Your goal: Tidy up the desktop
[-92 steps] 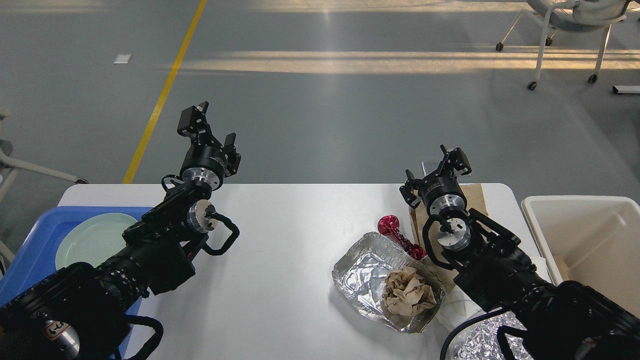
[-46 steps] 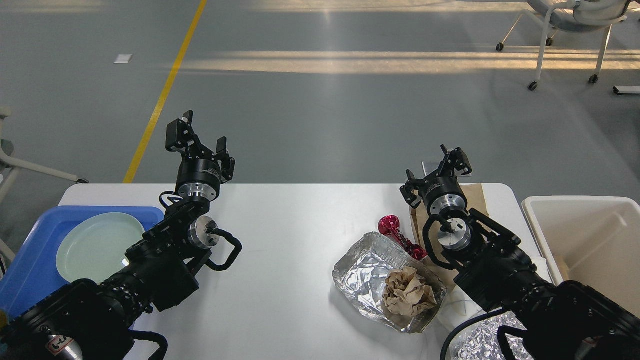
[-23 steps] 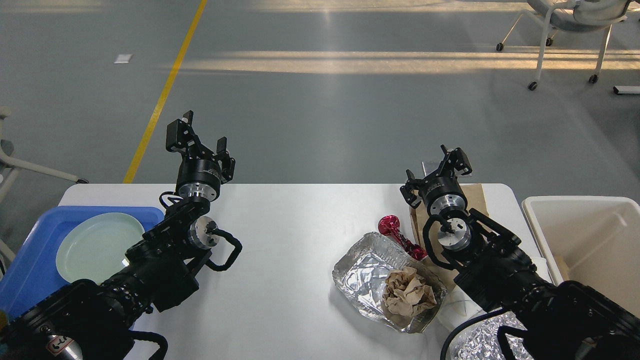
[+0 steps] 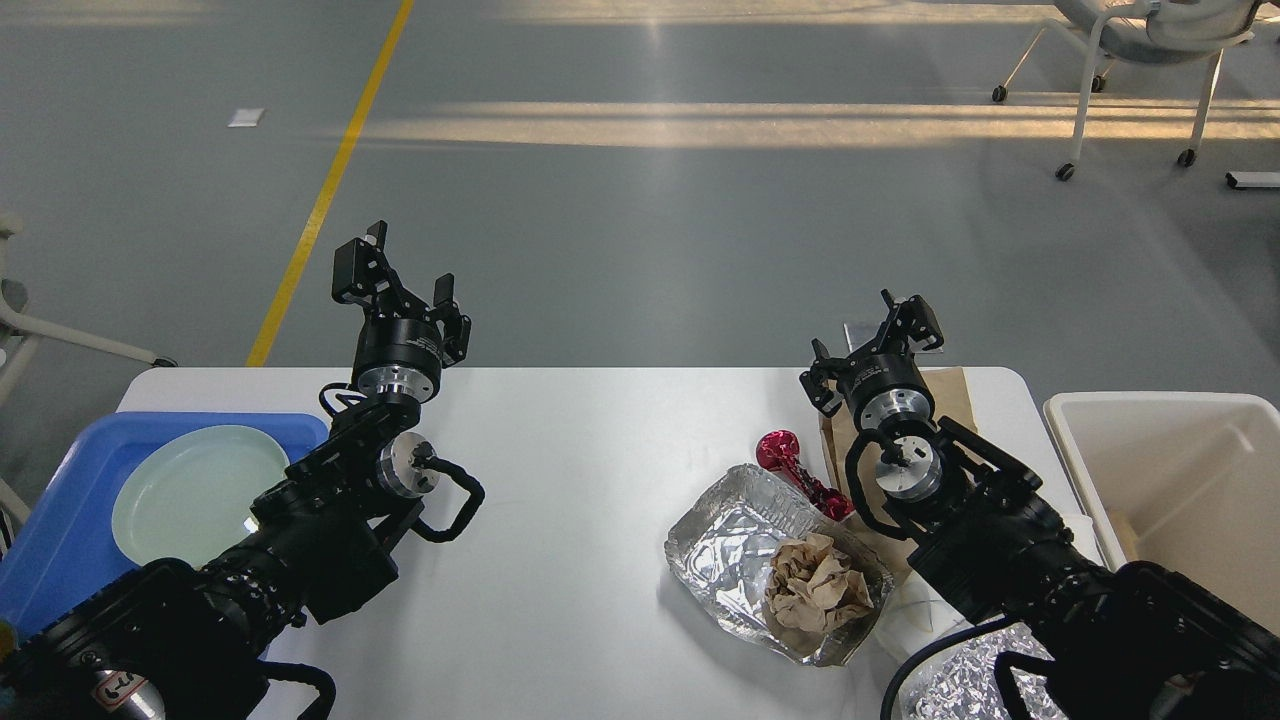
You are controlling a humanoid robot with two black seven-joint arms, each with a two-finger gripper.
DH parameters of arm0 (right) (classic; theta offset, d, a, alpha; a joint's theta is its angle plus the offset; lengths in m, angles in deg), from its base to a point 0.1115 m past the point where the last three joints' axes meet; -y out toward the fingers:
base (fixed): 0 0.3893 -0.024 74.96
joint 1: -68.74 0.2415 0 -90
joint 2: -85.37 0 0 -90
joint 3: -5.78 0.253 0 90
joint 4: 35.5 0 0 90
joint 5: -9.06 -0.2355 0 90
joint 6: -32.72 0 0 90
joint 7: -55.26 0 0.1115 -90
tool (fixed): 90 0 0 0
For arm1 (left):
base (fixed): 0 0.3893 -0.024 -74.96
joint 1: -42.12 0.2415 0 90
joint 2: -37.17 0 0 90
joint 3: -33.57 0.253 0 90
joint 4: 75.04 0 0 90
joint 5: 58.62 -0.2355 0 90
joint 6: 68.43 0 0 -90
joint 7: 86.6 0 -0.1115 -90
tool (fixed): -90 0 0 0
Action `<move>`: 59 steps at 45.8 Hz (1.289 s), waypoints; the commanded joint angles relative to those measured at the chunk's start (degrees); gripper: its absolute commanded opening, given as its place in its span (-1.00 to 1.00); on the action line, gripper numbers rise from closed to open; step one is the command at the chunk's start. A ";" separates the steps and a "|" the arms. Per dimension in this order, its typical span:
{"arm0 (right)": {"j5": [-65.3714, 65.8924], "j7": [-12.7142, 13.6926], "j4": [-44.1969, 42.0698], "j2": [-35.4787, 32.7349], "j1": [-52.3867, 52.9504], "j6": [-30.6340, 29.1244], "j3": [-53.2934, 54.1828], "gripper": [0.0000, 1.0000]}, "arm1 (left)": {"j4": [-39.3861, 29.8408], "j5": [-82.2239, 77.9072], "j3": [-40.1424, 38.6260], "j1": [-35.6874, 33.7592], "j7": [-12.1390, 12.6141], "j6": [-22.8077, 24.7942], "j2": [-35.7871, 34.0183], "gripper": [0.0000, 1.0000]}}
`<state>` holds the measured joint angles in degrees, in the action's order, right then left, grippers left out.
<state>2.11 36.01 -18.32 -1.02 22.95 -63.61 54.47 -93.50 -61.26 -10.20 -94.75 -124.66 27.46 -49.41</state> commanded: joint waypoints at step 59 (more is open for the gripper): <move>0.01 0.35 0.06 0.34 0.35 0.00 -0.09 1.00 | 0.00 0.00 0.00 -0.07 0.00 0.00 0.00 0.98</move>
<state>2.11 36.27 -18.70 -0.72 23.40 -63.45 54.42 -93.50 -61.26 -10.20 -94.75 -124.66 27.46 -49.40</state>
